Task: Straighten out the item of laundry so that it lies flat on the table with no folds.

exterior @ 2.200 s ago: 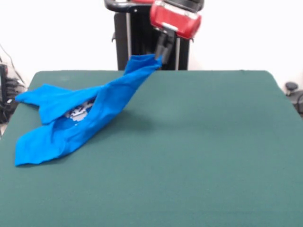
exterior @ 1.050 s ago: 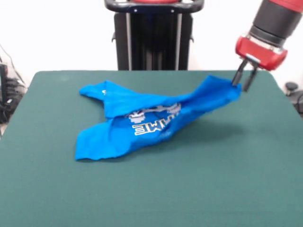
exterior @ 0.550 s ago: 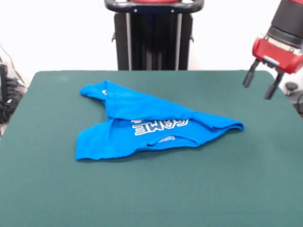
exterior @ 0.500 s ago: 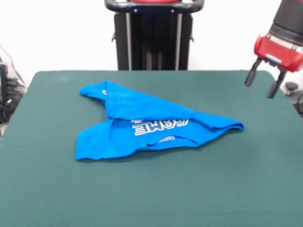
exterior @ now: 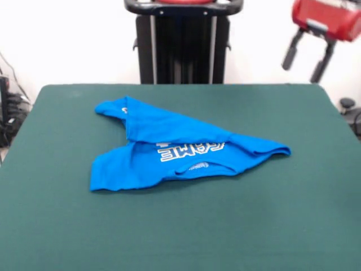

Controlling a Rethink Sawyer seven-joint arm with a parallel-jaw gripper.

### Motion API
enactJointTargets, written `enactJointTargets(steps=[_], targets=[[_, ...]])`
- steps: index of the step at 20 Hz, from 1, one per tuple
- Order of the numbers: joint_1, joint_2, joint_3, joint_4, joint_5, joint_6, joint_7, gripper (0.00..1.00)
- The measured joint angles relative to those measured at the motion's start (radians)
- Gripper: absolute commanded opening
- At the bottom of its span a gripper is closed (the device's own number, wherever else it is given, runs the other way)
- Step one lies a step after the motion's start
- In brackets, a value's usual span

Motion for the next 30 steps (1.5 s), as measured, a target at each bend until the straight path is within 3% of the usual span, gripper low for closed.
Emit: enactJointTargets(steps=[14,23,30], targets=[[-0.116,-0.03,-0.022,0.007,-0.131,-0.102,0.0,1.0],[-0.221,-0.04,0.008,0.08,-0.242,-0.329,0.0,1.0],[-0.272,-0.029,0.037,0.104,-0.297,-0.433,0.0,1.0]])
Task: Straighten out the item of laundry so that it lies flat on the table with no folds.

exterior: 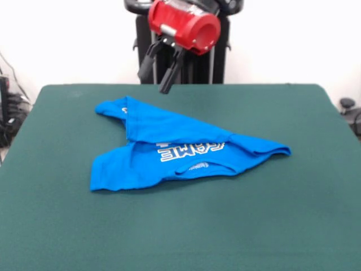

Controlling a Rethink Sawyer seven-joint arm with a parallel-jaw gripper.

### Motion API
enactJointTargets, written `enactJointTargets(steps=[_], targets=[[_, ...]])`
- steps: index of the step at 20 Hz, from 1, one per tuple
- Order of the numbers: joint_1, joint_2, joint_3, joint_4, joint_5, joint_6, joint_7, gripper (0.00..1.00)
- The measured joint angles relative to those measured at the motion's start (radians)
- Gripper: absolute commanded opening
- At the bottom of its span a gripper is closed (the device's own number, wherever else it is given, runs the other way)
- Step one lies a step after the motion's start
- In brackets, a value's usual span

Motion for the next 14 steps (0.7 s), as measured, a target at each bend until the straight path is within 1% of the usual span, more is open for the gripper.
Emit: enactJointTargets(steps=[2,3,6,7,10,14], targets=[[-0.024,-0.002,0.023,0.009,-0.018,-0.025,0.0,1.0],[-0.05,-0.006,0.05,0.018,-0.032,-0.038,0.0,1.0],[-0.081,-0.01,0.082,0.03,-0.048,-0.042,0.0,1.0],[-0.108,-0.011,0.11,0.041,-0.065,-0.042,0.0,1.0],[-0.134,-0.011,0.14,0.054,-0.081,-0.042,0.0,1.0],[-0.19,-0.003,0.21,0.083,-0.127,-0.051,0.0,1.0]])
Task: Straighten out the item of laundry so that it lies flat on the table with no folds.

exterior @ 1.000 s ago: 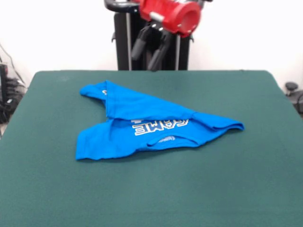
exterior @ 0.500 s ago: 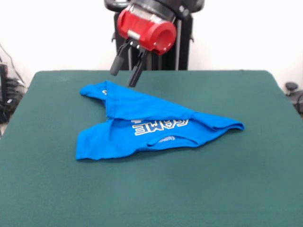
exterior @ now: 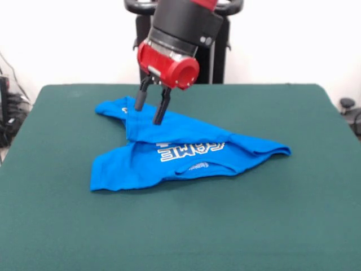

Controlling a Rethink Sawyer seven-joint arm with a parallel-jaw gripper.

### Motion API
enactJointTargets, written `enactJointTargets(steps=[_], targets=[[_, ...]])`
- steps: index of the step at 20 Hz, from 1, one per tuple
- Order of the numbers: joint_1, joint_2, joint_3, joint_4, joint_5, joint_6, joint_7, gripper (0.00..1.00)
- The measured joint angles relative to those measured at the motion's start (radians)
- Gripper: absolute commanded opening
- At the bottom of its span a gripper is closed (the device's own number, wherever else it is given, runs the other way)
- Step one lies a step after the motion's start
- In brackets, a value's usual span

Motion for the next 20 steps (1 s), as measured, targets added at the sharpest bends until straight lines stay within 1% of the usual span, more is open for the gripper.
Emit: enactJointTargets(steps=[4,6,14,20], targets=[[-0.02,0.011,0.029,0.009,-0.032,-0.024,0.0,1.0],[-0.022,0.031,0.037,0.01,-0.054,-0.052,0.0,1.0],[-0.01,0.081,0.038,0.01,-0.071,-0.089,0.0,1.0],[-0.024,0.107,0.038,0.011,-0.118,-0.097,0.0,1.0]])
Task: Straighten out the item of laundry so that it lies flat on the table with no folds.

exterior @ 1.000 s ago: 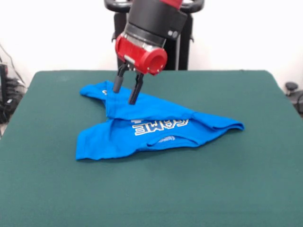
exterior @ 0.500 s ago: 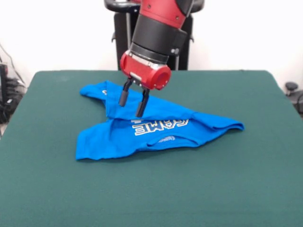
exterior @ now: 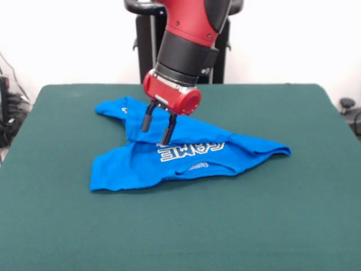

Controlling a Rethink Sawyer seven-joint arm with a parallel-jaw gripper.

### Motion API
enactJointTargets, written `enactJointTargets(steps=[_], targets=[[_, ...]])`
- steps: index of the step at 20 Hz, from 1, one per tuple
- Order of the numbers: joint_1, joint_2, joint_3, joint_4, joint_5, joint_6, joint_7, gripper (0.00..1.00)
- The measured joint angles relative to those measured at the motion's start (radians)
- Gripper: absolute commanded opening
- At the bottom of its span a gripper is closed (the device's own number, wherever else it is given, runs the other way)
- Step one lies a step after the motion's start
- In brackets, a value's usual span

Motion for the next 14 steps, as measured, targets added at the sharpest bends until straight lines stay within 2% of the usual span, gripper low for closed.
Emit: enactJointTargets(steps=[8,14], targets=[[-0.014,0.057,0.001,0.001,-0.064,-0.04,0.0,1.0],[-0.092,0.078,0.027,0.019,-0.127,-0.051,0.0,1.0]])
